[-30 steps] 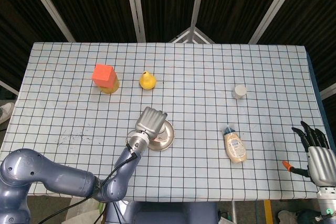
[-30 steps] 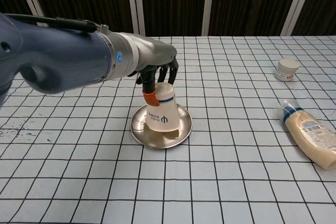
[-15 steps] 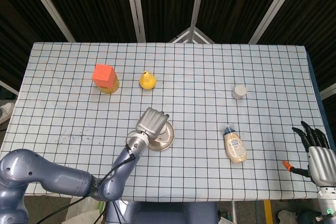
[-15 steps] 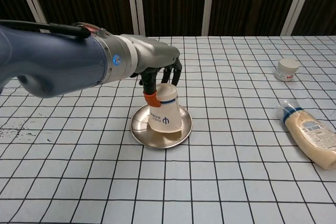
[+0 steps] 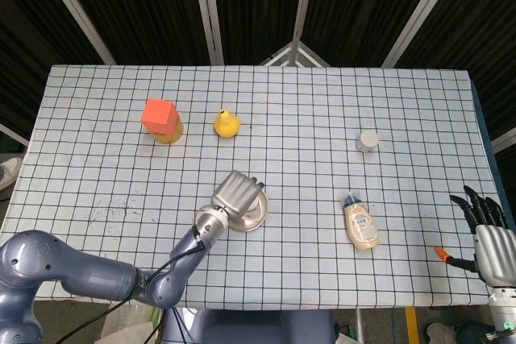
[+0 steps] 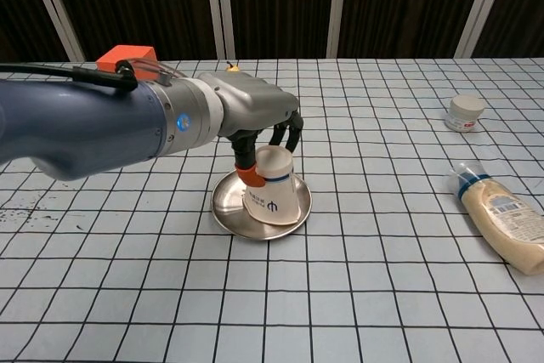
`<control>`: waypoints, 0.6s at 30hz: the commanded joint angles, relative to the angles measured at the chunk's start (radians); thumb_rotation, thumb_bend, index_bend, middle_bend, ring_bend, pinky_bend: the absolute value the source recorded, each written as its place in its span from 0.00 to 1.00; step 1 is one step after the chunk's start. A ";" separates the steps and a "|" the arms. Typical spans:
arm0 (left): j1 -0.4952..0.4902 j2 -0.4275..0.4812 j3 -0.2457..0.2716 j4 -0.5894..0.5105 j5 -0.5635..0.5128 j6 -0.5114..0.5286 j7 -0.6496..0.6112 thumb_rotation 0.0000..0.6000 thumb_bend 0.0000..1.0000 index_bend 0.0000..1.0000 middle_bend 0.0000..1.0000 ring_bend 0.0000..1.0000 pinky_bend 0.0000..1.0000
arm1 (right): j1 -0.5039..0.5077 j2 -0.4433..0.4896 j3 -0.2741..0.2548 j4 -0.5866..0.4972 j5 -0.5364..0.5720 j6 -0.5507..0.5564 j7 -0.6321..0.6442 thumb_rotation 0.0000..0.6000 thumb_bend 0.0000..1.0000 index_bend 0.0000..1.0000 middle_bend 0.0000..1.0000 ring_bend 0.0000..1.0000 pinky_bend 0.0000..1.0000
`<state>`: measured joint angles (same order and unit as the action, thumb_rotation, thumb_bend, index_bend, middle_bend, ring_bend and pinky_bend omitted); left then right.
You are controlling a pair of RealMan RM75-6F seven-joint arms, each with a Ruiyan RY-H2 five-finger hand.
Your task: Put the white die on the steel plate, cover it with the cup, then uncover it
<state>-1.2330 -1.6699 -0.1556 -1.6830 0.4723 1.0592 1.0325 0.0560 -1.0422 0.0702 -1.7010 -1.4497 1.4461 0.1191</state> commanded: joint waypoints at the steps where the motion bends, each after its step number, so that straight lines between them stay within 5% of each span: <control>1: -0.004 -0.001 0.003 0.005 0.003 0.006 0.006 1.00 0.46 0.45 0.46 0.67 0.74 | 0.000 0.001 -0.001 0.000 -0.001 0.000 0.001 1.00 0.14 0.18 0.03 0.10 0.00; 18: 0.005 -0.004 0.048 0.046 0.062 0.051 0.035 1.00 0.46 0.43 0.46 0.67 0.74 | 0.004 0.001 -0.006 -0.004 -0.007 -0.011 0.006 1.00 0.14 0.18 0.03 0.10 0.00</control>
<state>-1.2314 -1.6725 -0.1088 -1.6306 0.5381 1.1208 1.0753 0.0593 -1.0408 0.0645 -1.7052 -1.4566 1.4354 0.1256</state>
